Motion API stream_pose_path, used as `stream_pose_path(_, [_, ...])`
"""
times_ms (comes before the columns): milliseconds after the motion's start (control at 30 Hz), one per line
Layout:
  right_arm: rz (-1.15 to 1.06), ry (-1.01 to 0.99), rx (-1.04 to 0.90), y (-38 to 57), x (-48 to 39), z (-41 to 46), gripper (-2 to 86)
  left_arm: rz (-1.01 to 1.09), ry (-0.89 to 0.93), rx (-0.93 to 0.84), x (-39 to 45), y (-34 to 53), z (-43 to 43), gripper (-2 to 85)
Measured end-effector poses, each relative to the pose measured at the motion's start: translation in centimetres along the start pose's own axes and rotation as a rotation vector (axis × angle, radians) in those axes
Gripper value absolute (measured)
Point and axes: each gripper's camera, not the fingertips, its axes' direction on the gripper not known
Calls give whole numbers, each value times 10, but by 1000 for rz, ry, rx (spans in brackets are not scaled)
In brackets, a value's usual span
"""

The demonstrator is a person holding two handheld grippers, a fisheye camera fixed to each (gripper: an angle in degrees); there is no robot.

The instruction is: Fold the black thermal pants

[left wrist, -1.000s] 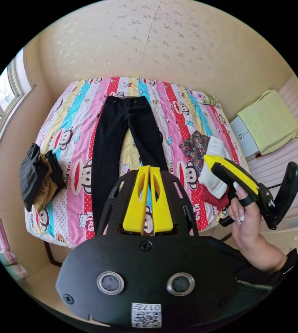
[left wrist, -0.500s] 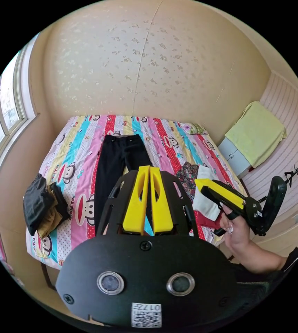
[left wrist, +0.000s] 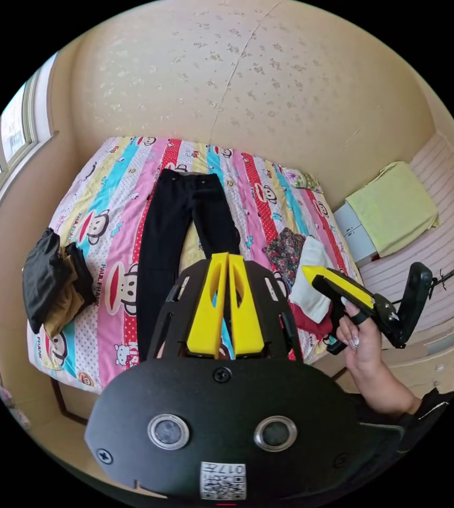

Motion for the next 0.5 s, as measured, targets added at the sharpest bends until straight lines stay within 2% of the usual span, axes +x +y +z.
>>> stream_pose_path(67, [8,2,-15,-3,-4,-2,3,21,2,36,0,-2,-10,-9])
stream_pose_path(133, [45,3,-110,-6,-3,8,3,28,22,27,-4,-3,-9,-9])
stream_pose_path(200, [63,-53,-264,-6,1,25,3,-21,99,-56,-19,-4,3,-9])
stream_pose_path(233, [67,-73,-277,-5,2,26,3,-77,179,-134,-33,-5,12,-9])
stream_pose_path(300, [57,-129,-206,-1,1,16,2,-119,255,-168,-51,-4,16,-9])
stream_pose_path(400, [-8,-102,-87,-6,-7,-8,2,-111,181,-100,-63,-4,-9,-9])
stream_pose_path(500, [-35,-147,-116,-16,-6,-15,2,-103,170,-66,-72,-10,-27,-10])
